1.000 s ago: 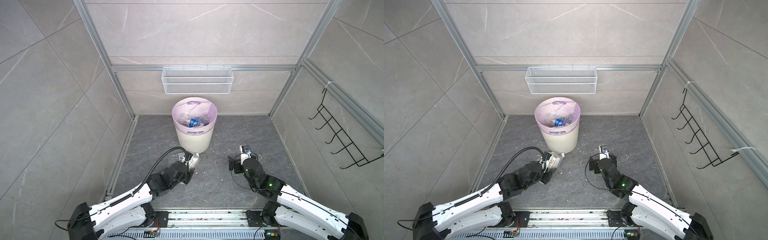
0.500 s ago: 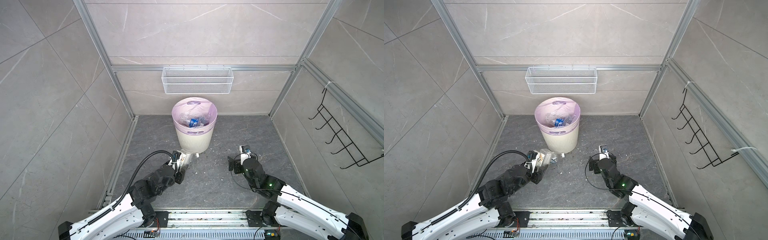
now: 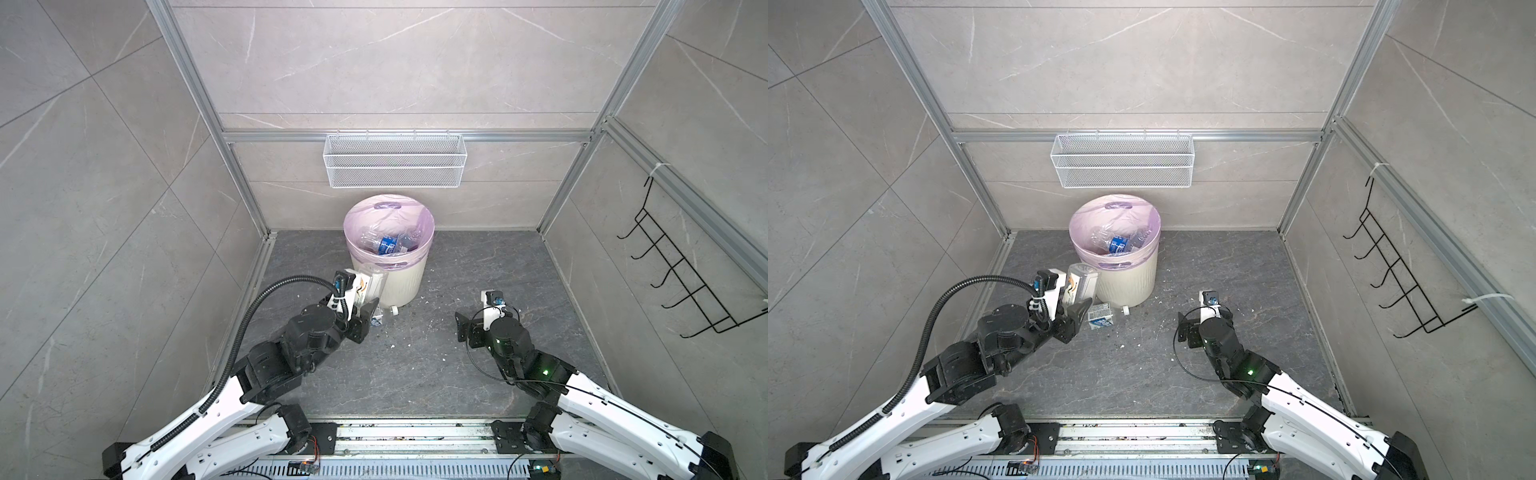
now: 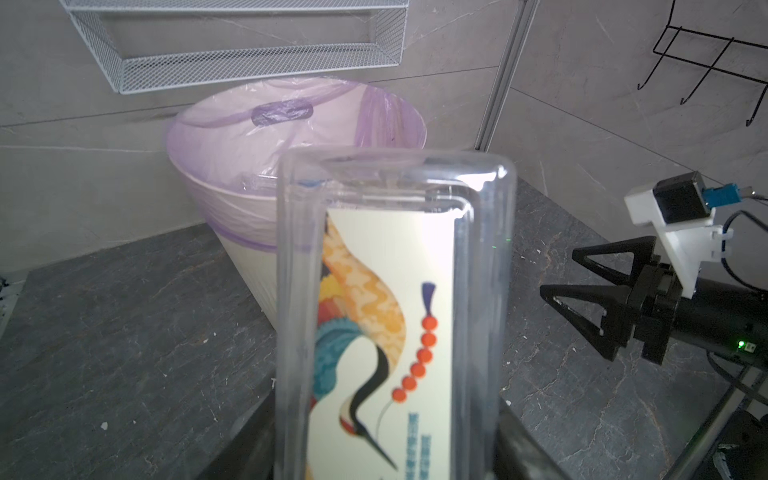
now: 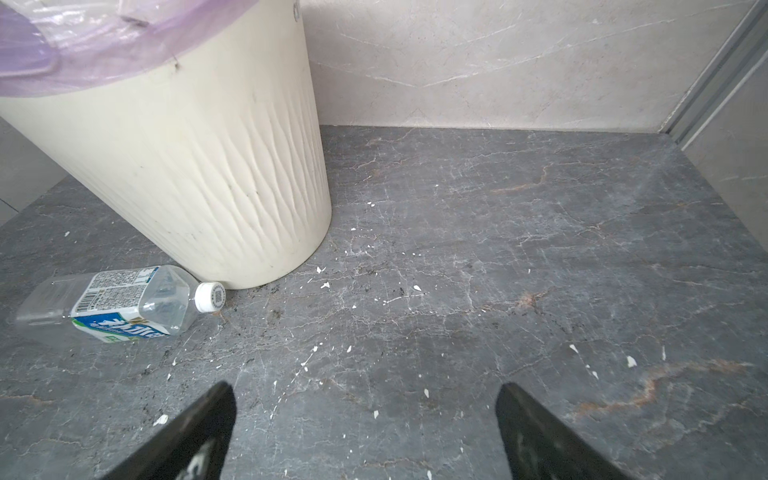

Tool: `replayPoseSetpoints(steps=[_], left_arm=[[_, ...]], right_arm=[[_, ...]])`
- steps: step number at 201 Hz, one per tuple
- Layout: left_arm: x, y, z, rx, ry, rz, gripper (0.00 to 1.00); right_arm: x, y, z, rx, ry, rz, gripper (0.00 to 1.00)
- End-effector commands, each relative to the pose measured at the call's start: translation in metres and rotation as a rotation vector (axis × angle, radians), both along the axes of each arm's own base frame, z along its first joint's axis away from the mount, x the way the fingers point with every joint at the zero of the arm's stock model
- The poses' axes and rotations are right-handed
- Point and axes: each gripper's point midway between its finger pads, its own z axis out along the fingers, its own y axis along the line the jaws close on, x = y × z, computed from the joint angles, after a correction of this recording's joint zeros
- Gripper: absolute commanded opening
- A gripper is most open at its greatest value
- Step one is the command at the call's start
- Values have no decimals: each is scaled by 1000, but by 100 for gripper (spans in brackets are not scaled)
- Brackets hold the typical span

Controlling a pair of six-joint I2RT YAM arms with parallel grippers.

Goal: Throw the plastic bottles in the bin
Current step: 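Carry the crane-label bottle with the left gripper up over the bin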

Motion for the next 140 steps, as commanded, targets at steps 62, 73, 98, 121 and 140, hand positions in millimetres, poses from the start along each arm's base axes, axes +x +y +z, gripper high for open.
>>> replayPoseSetpoints(steps=[62, 73, 98, 121, 140], left_arm=[[158, -28, 112, -174, 57, -37, 59], [191, -30, 101, -184, 134, -38, 81], [218, -28, 87, -133, 170, 9, 100], [208, -16, 100, -153, 100, 34, 100], [192, -9, 109, -172, 53, 32, 100]], right_arm=[[-2, 1, 11, 39, -1, 6, 100], [-1, 0, 12, 37, -2, 3, 100], [-1, -2, 11, 29, -4, -5, 100], [-1, -1, 11, 32, -4, -2, 100], [-1, 1, 10, 31, 0, 8, 100]])
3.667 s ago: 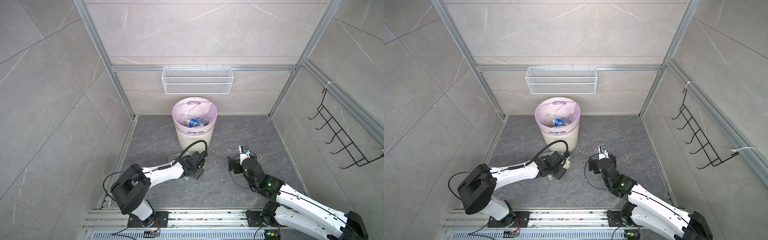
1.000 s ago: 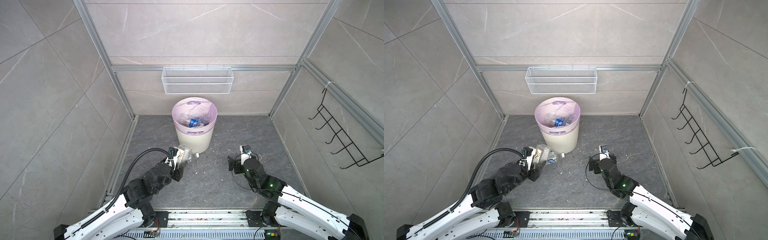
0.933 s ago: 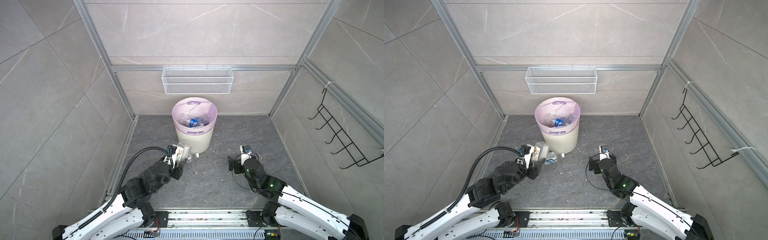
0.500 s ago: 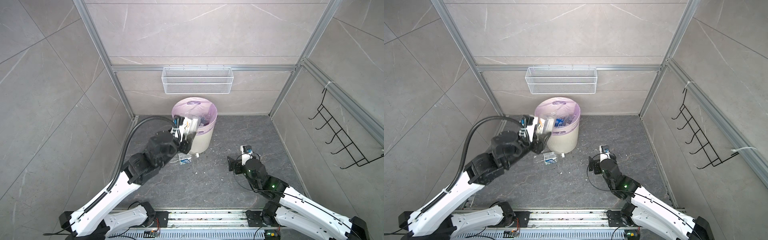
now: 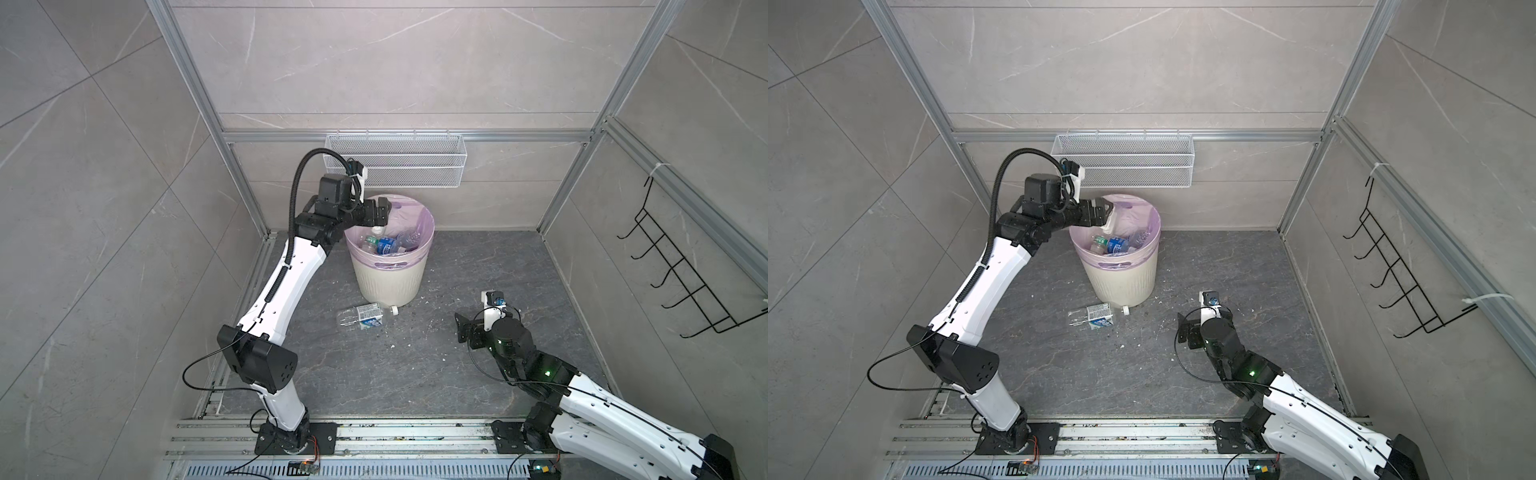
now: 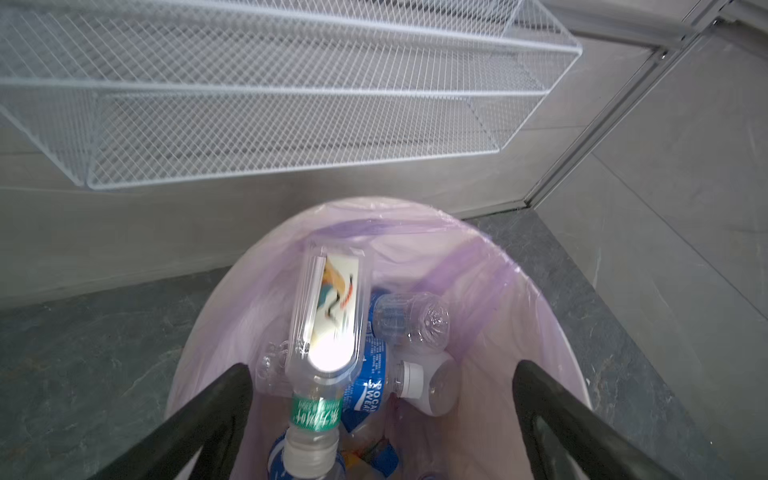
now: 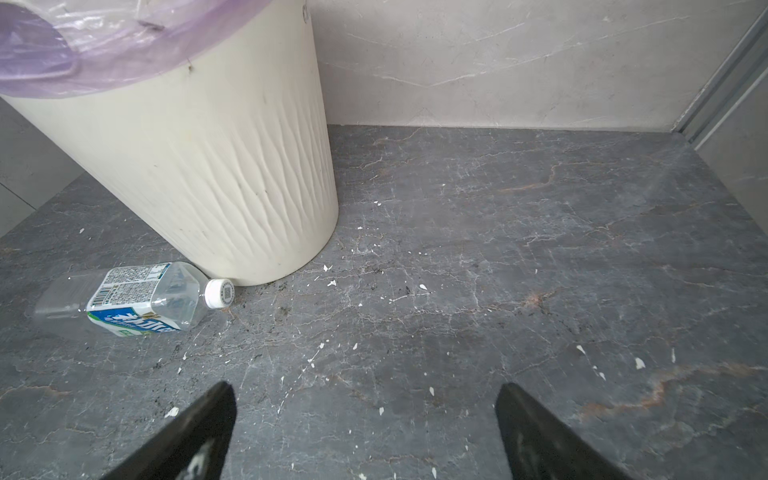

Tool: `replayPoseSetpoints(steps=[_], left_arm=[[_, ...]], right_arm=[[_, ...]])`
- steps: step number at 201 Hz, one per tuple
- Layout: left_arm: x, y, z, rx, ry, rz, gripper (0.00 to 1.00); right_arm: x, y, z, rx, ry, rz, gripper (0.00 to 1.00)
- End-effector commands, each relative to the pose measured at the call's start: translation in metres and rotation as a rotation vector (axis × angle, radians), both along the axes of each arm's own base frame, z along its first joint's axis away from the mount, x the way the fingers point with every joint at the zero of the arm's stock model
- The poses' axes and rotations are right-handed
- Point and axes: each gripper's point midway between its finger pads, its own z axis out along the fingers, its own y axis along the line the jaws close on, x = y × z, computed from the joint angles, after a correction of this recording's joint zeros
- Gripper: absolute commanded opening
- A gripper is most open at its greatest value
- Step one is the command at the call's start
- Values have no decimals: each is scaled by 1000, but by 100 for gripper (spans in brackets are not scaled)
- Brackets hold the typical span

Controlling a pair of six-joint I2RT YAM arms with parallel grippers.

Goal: Throw the plastic bottles in the bin
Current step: 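Carry the crane-label bottle with the left gripper up over the bin, then open the left gripper to drop the bottle into the bin, then lower the left gripper toward the last clear bottle beside the bin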

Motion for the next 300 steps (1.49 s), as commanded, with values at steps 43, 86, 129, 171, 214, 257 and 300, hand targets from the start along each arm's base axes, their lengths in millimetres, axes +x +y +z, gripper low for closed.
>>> replayPoseSetpoints(steps=[43, 86, 129, 171, 214, 257, 300], left_arm=[[-85, 29, 72, -119, -221, -31, 100], [-113, 45, 33, -93, -180, -11, 100], [-133, 61, -13, -55, -124, 24, 100], [-141, 73, -70, -38, -14, 88, 100], [-142, 76, -127, -38, 94, 129, 100], [-140, 74, -181, 1, 209, 138, 100], [-136, 75, -215, 51, 265, 149, 100]], right_arm=[[3, 7, 3, 5, 17, 19, 99], [4, 10, 0, 5, 26, 26, 100], [5, 12, -2, 7, 33, 31, 100], [6, 14, -4, 6, 40, 32, 100], [7, 14, -6, 2, 43, 32, 100], [7, 13, -5, 0, 41, 26, 100], [8, 13, -6, -6, 44, 23, 99]])
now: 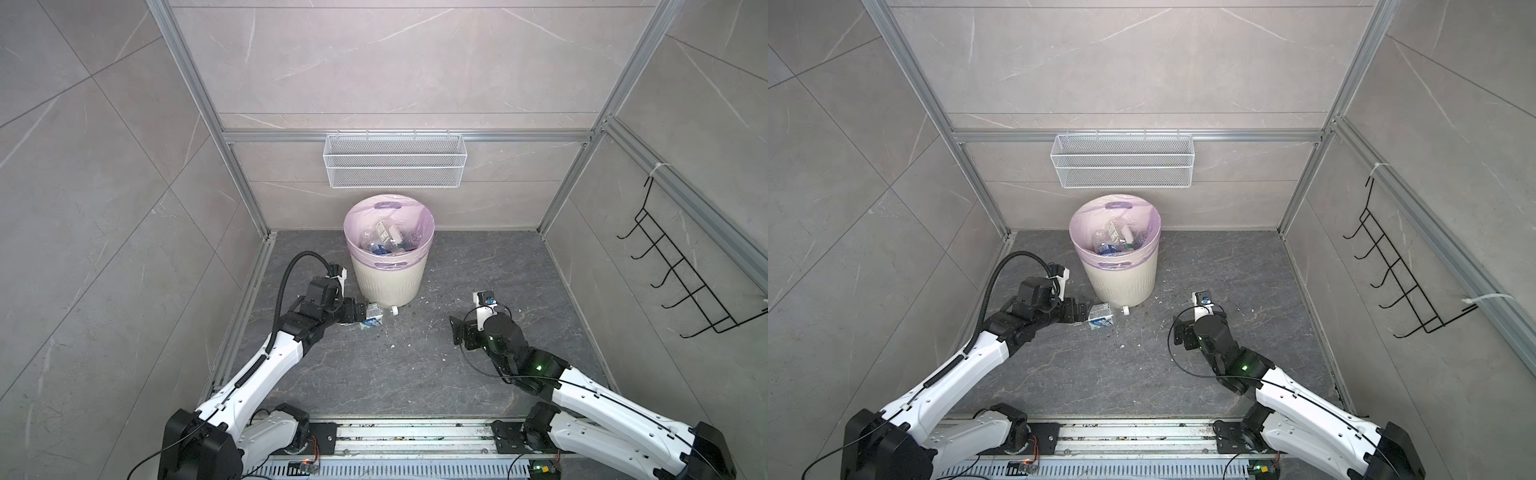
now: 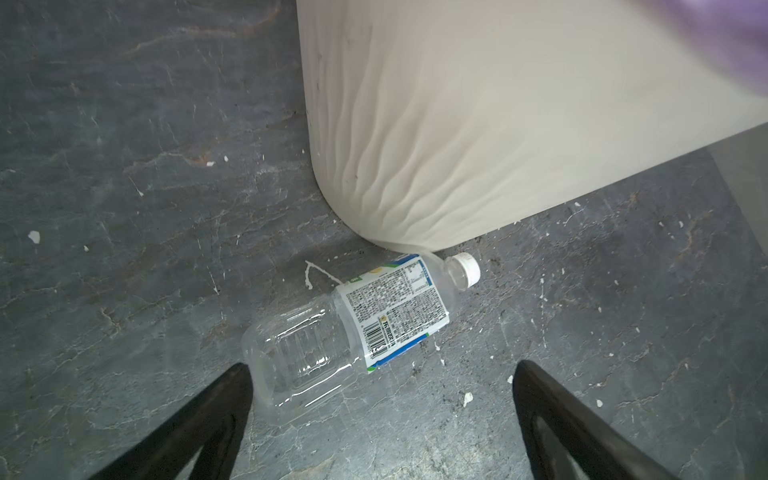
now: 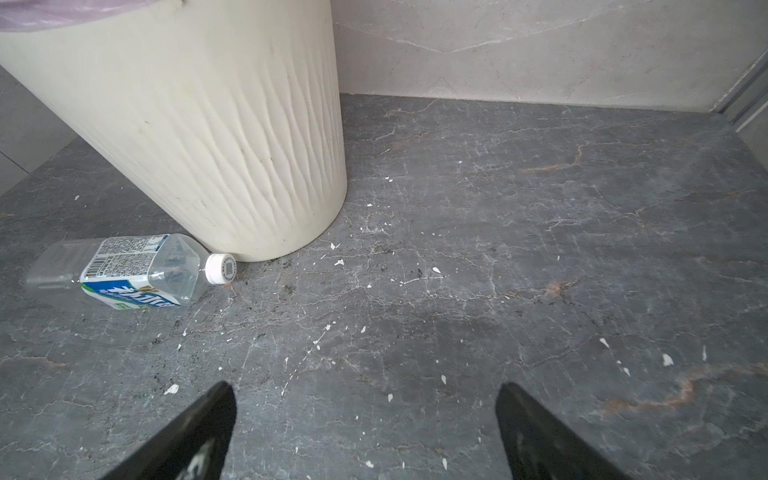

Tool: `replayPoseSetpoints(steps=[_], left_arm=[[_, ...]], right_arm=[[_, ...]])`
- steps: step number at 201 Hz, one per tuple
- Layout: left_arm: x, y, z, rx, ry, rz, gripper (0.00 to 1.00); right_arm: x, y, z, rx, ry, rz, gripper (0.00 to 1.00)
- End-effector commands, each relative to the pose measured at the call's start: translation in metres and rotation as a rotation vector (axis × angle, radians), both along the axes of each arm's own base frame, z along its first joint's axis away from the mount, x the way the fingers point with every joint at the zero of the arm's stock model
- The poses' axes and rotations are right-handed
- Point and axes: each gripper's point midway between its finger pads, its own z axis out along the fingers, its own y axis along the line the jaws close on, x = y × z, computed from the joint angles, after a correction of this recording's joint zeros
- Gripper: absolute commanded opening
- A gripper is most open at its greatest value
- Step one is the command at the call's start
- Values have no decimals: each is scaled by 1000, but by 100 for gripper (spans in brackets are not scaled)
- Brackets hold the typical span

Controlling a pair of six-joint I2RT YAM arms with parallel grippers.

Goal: Throw the plastic bottles in the bin
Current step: 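Lower the left gripper toward the last clear bottle beside the bin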

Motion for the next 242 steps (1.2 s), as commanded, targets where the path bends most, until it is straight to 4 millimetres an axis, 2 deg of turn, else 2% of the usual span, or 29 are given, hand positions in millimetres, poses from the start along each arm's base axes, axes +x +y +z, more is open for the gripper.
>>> replayPoseSetpoints(steps=[1, 50, 101, 155, 242], left_arm=[[12, -1, 1, -5, -35, 25, 100], [24, -3, -25, 44, -5, 21, 100], [39, -4, -42, 86, 11, 25, 100], [52, -4, -57, 46, 52, 27, 100], [38, -8, -62, -21, 90, -5, 100]], right_arm=[[5, 2, 12, 28, -20, -15, 100], [5, 0, 12, 23, -22, -23, 100], [6, -1, 11, 15, -22, -28, 100], [6, -2, 12, 11, -24, -31, 100], [5, -2, 13, 14, -27, -29, 100]])
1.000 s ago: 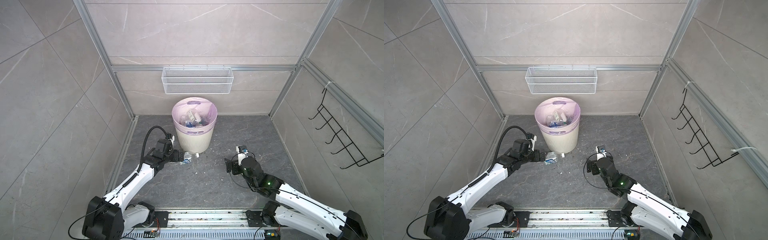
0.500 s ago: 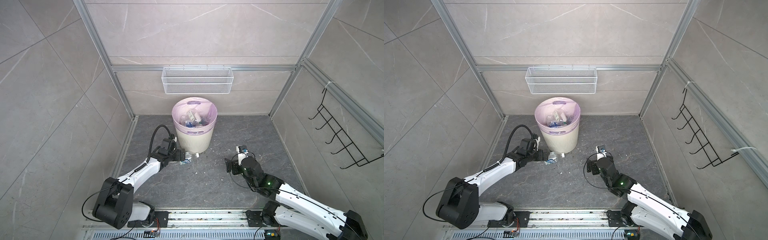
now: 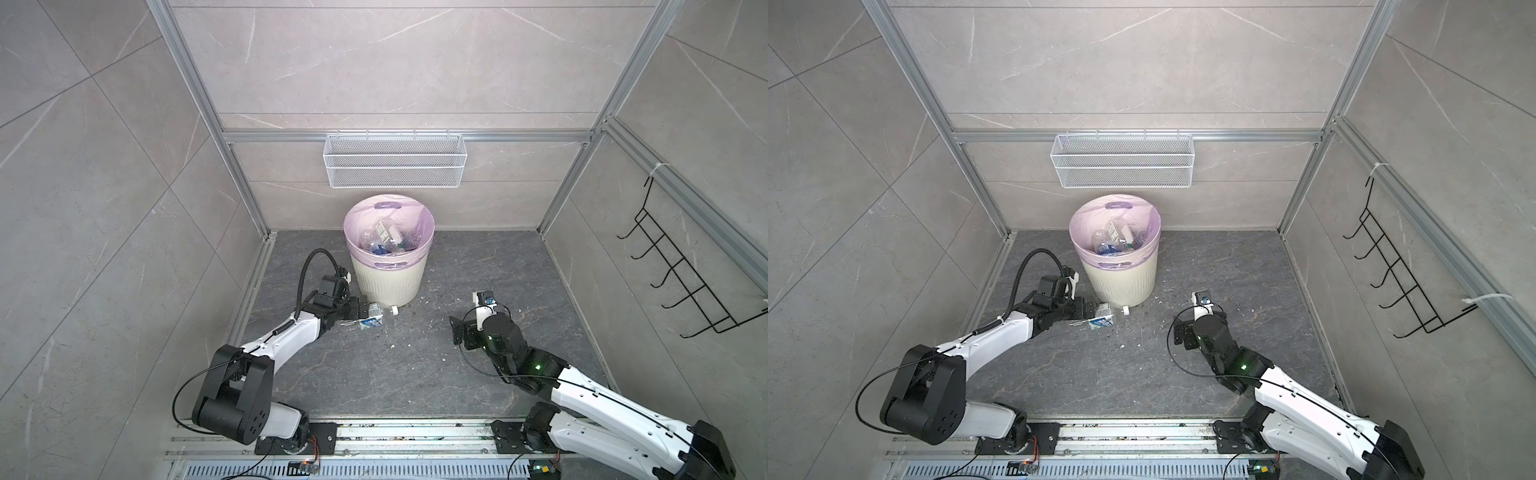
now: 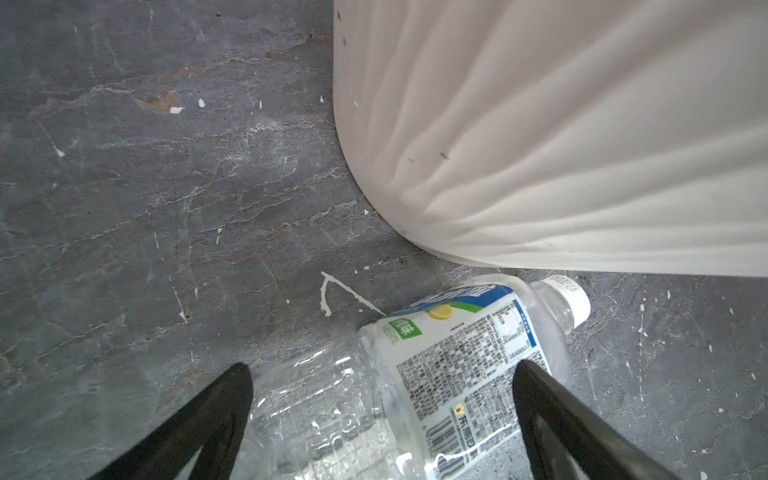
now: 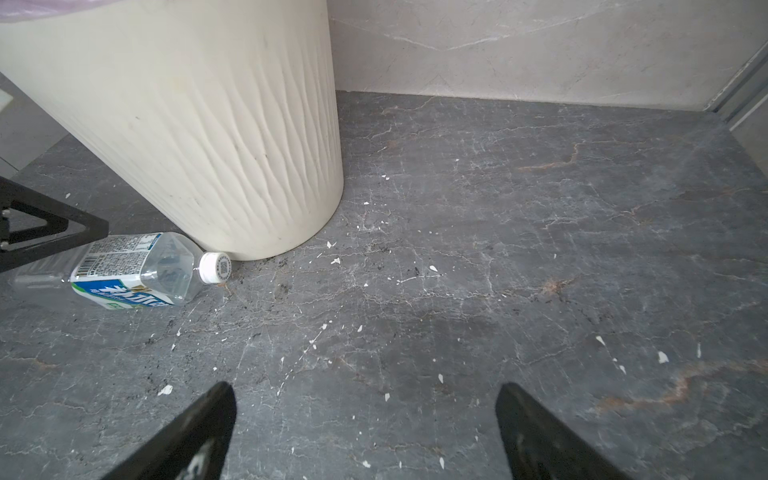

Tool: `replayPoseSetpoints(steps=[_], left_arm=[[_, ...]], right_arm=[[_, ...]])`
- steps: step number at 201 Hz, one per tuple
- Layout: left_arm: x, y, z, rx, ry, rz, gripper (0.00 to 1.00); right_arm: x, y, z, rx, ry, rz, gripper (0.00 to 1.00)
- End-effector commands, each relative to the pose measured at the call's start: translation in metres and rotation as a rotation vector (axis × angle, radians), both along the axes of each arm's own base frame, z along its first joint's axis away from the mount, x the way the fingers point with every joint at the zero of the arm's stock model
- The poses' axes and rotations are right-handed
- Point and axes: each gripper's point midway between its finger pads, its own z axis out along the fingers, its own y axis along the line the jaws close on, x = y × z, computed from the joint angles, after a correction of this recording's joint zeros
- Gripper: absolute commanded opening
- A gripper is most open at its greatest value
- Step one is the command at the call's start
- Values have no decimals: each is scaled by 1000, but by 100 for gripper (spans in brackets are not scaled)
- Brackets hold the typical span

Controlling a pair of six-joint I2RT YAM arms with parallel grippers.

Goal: Throw the plastic bottles in the bin
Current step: 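Lower the left gripper toward the last clear bottle beside the bin, then close the left gripper around the blue-white labelled bottle's middle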

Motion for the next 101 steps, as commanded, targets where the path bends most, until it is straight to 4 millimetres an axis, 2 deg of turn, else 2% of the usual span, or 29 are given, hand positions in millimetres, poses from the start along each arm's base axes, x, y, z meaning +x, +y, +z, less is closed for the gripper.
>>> replayPoseSetpoints(steps=[1, 101], left_arm=[[0, -6, 12, -45, -33, -24, 100], [-23, -15, 14, -132, 12, -57, 100]], right_arm=[[4, -1, 14, 21, -29, -22, 100], [3, -2, 17, 29, -33, -20, 100]])
